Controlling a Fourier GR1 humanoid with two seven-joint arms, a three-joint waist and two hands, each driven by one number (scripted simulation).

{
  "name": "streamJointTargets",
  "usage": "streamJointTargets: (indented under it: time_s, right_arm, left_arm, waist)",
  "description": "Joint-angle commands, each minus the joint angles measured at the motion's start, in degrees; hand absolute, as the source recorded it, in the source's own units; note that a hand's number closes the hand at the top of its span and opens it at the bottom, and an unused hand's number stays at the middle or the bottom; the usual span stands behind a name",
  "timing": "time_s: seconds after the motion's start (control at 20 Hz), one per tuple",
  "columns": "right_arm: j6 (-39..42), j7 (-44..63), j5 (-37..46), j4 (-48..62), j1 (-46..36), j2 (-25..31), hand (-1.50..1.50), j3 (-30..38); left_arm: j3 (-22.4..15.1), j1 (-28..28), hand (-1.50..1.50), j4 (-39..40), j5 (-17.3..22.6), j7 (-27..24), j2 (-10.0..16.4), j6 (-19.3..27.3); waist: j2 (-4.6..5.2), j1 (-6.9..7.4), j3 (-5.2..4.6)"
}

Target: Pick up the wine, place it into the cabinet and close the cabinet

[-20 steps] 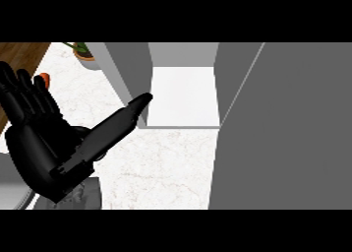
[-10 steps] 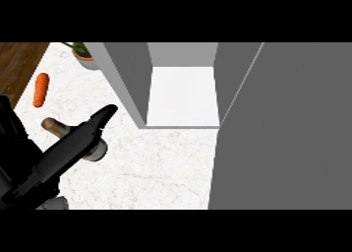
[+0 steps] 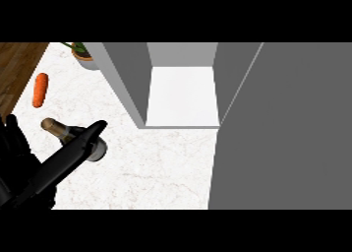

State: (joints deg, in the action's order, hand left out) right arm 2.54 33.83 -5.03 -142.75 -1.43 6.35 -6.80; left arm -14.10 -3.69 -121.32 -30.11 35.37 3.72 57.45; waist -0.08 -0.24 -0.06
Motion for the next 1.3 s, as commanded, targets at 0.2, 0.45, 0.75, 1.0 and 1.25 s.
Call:
streamJointTargets:
  time_s: [0.2,0.45,0.75,1.0,1.25]
  right_arm:
    - [-2.3,4.9,1.6,-6.5,-1.7,-1.6,-1.50,-4.1]
    - [-0.7,5.1,-3.3,-8.7,-0.2,0.0,-1.50,0.4]
    - [-1.1,7.8,-3.4,-6.7,-4.1,0.8,-1.50,2.1]
    - [-0.2,4.6,-2.8,-6.9,-0.7,-0.2,-1.50,0.9]
    - [-3.3,9.7,0.7,-8.1,-4.8,-1.1,-1.50,-1.9]
  left_arm:
    - [1.2,6.1,-1.50,3.2,14.2,-11.8,0.5,0.6]
    - [5.7,6.4,-1.50,6.9,25.1,-22.0,-0.4,-2.9]
    - [11.6,9.5,-1.50,12.7,32.6,-35.4,-2.2,-6.9]
    - [12.9,8.3,-1.50,24.4,43.1,-48.6,-3.7,-10.2]
    - [16.6,12.3,-1.50,24.1,44.6,-51.4,-3.7,-15.6]
  waist:
    - [-0.01,0.20,-0.03]
    - [-0.02,0.03,0.00]
    - [0.00,0.26,0.00]
    - [0.04,-0.10,-0.01]
    - [-0.03,0.25,0.00]
